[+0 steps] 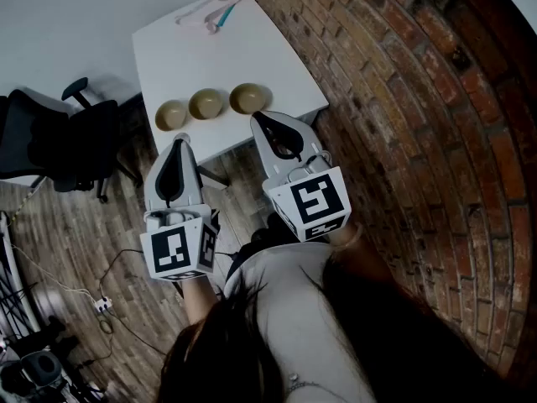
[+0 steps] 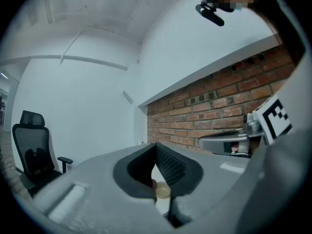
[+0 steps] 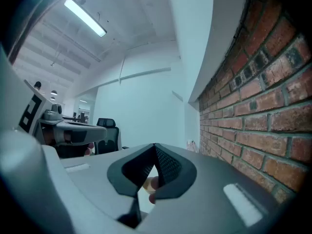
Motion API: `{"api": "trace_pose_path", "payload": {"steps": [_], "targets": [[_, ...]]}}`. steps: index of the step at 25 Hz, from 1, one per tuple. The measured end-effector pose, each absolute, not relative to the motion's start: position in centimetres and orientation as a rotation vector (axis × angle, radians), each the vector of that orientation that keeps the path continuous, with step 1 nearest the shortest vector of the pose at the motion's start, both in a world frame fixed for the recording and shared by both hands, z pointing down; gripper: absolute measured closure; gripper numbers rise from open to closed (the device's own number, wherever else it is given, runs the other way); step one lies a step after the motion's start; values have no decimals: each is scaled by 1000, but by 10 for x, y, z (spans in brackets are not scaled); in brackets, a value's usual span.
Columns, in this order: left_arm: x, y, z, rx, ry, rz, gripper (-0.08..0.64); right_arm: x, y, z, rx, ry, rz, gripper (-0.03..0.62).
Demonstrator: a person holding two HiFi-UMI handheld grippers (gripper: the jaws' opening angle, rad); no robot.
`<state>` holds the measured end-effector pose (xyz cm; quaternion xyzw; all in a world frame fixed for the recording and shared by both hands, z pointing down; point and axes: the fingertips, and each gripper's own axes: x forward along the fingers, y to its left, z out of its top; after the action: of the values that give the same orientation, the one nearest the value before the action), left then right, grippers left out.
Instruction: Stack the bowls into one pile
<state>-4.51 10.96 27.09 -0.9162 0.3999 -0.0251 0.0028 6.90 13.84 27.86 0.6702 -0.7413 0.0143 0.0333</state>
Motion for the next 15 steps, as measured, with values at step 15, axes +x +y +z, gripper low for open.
{"api": "trace_pose_path", "payload": {"steps": [15], "targets": [[-20, 100, 288, -2851, 1341, -109, 560, 110, 118, 311, 2033, -2293, 169, 589]]}}
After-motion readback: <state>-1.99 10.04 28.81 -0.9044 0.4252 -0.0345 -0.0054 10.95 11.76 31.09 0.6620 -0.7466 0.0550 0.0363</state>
